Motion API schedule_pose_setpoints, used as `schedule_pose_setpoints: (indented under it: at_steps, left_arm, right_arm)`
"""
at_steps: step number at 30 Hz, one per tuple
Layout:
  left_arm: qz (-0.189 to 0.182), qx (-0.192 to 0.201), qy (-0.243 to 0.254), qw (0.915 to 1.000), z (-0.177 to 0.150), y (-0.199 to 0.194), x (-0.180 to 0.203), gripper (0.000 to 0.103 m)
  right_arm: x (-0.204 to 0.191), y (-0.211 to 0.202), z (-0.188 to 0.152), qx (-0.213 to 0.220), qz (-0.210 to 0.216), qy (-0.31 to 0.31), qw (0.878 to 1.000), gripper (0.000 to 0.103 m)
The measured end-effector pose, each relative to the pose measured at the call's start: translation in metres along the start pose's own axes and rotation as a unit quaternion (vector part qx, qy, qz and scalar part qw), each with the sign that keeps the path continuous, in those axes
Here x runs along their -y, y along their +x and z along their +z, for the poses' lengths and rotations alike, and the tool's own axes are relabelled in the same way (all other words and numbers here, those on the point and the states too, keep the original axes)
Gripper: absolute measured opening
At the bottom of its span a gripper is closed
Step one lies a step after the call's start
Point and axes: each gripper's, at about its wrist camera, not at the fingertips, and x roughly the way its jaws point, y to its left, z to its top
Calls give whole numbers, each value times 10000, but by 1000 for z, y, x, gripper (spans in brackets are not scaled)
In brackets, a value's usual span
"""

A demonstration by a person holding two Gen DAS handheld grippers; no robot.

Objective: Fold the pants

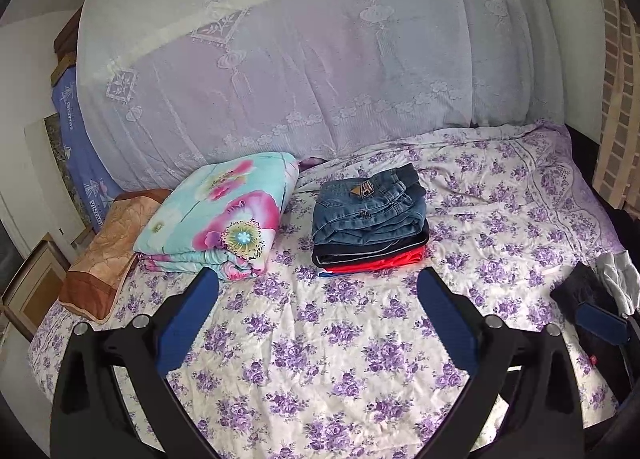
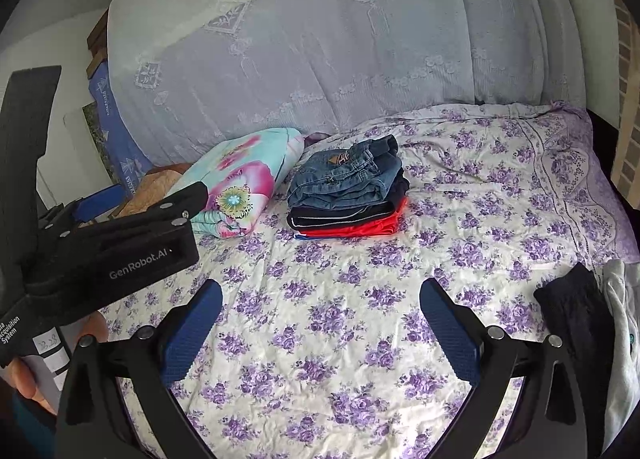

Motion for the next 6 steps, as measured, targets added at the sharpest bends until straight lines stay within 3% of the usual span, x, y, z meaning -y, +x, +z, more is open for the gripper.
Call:
schedule_pose_setpoints:
  at_steps: [6]
  left_arm:
    - [77, -113, -205, 9997, 4, 6, -7, 97]
  right_arm:
    - [2, 3, 1, 5, 0, 48, 10000, 100]
